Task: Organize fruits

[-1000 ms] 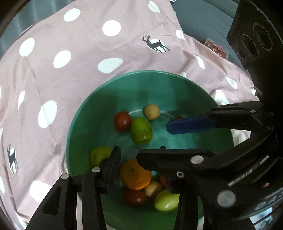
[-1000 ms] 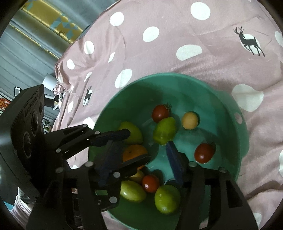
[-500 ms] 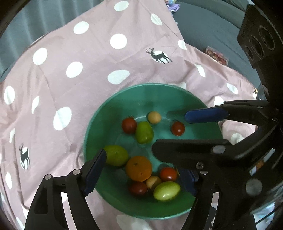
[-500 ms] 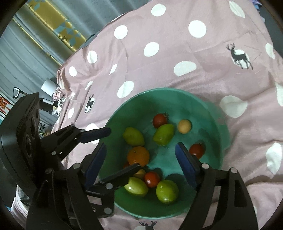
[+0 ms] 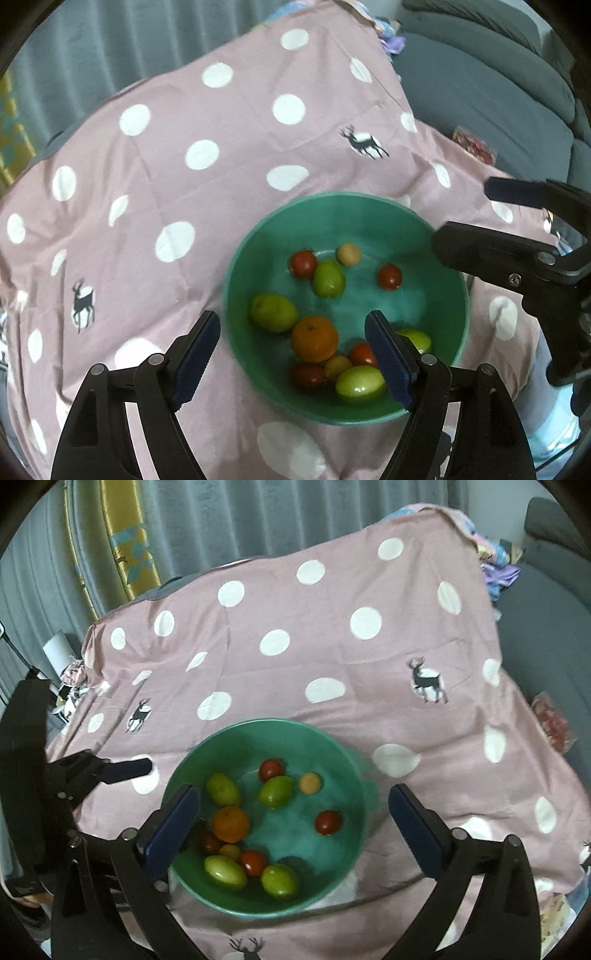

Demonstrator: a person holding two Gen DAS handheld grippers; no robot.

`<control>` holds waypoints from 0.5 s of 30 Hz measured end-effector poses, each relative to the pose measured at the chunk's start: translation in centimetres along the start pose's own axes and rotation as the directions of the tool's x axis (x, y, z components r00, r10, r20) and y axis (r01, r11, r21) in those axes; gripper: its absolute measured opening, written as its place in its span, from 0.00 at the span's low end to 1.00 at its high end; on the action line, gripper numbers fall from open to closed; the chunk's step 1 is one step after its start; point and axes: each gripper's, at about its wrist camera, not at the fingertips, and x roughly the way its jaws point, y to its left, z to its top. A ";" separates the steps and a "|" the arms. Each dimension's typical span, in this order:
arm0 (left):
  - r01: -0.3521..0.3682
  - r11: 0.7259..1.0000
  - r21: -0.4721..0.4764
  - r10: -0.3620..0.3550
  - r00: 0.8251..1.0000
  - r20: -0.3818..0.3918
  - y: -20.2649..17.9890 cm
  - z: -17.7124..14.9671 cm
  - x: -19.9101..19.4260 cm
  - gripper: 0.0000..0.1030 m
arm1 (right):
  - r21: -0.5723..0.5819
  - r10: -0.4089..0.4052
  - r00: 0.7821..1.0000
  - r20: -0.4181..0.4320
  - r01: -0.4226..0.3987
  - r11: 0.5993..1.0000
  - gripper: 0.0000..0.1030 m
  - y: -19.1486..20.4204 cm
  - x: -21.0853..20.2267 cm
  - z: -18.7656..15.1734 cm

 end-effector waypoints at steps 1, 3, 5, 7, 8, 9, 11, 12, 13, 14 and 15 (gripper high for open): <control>0.000 1.000 -0.013 0.000 1.000 0.009 0.2 -0.1 -0.4 0.78 | -0.001 -0.010 1.000 0.004 0.010 1.000 1.00 0.0 -0.5 -0.3; -0.006 0.999 -0.043 0.007 1.000 0.028 0.5 -0.3 -1.1 0.80 | -0.001 -0.028 0.999 0.016 0.028 1.000 1.00 0.0 -0.9 -0.6; -0.020 0.998 -0.064 0.022 0.999 0.036 0.8 -0.4 -1.8 0.99 | 0.004 -0.041 0.999 0.022 0.041 0.999 1.00 0.0 -1.6 -1.0; -0.005 0.997 -0.081 0.010 0.998 0.062 0.7 -0.6 -2.6 0.99 | 0.004 -0.043 0.999 0.024 0.043 0.999 1.00 -0.1 -2.1 -1.4; 0.009 0.996 -0.090 -0.003 0.998 0.071 0.7 -0.6 -3.0 0.99 | 0.004 -0.046 0.999 0.025 0.046 0.999 1.00 0.1 -2.3 -1.5; 0.005 0.996 -0.091 0.002 0.998 0.069 0.7 -0.5 -3.2 0.99 | 0.005 -0.052 0.998 0.025 0.052 0.999 1.00 0.1 -2.4 -1.7; -0.058 0.995 -0.081 0.063 0.997 0.051 0.2 -0.5 -3.4 0.99 | 0.010 -0.062 0.998 0.026 0.062 0.998 1.00 0.1 -2.8 -2.0; -0.087 0.994 -0.072 0.091 0.995 0.046 -0.1 -0.5 -3.4 0.99 | 0.010 -0.067 0.997 0.025 0.067 0.998 1.00 0.2 -3.0 -2.0; -0.105 0.993 -0.062 0.108 0.993 0.048 -0.3 -0.6 -3.5 0.99 | 0.009 -0.072 0.997 0.024 0.072 0.997 1.00 0.2 -3.2 -2.2; -0.105 0.993 -0.055 0.109 0.993 0.055 -0.4 -0.6 -3.7 0.99 | 0.008 -0.077 0.997 0.024 0.076 0.997 1.00 0.3 -3.4 -2.3; -0.098 0.993 -0.059 0.101 0.993 0.054 -0.4 -0.7 -3.9 0.99 | 0.006 -0.083 0.996 0.024 0.083 0.997 1.00 0.3 -3.6 -2.4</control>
